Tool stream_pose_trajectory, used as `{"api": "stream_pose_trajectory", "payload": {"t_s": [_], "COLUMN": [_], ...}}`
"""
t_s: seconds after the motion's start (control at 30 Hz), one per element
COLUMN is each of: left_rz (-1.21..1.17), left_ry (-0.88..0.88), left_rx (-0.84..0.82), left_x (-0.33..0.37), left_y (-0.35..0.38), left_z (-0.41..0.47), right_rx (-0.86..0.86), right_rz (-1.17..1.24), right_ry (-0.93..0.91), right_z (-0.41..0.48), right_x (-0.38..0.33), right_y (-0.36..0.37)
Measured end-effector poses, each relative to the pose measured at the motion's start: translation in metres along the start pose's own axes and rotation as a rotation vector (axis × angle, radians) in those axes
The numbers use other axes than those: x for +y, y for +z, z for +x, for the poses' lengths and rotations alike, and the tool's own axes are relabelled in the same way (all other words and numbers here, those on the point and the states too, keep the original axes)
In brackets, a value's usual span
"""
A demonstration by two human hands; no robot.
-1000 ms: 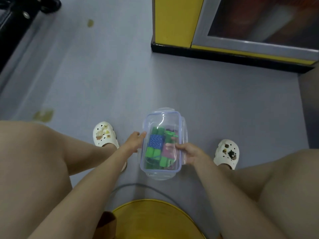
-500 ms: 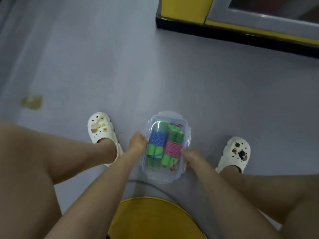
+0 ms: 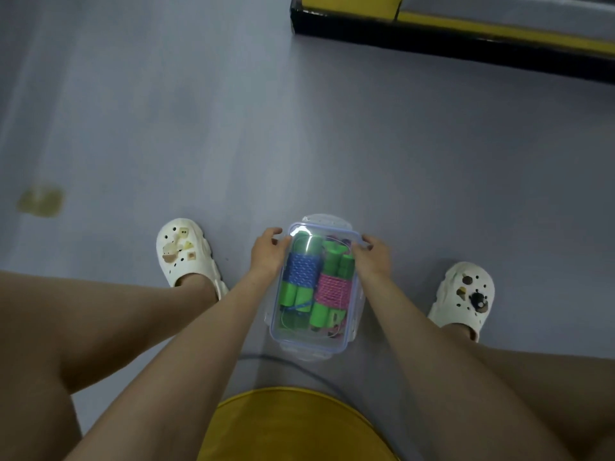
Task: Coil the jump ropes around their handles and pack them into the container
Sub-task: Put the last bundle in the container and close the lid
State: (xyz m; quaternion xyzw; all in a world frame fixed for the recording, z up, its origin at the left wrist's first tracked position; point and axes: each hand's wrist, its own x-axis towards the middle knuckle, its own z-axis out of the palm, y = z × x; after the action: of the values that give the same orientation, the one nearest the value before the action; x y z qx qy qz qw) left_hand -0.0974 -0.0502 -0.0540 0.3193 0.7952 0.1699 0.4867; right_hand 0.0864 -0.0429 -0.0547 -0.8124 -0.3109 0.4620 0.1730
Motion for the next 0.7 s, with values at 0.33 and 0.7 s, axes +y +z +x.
{"api": "stream_pose_trajectory", "payload": {"t_s": [0.33,0.7], "left_rz": [-0.18,-0.091], "left_ry": [0.0,-0.003], "left_rx": [0.153,0.093], "left_x": [0.007,0.013], "left_y": [0.018,0.012], "left_z": [0.018,0.026], "right_rx": [0.083,0.116], "right_rz": [0.007,0.064], "right_ry": [0.004,0.066], "right_z": [0.022,0.027], "right_x": [0.003,-0.002], "right_y": [0.001,0.005]}}
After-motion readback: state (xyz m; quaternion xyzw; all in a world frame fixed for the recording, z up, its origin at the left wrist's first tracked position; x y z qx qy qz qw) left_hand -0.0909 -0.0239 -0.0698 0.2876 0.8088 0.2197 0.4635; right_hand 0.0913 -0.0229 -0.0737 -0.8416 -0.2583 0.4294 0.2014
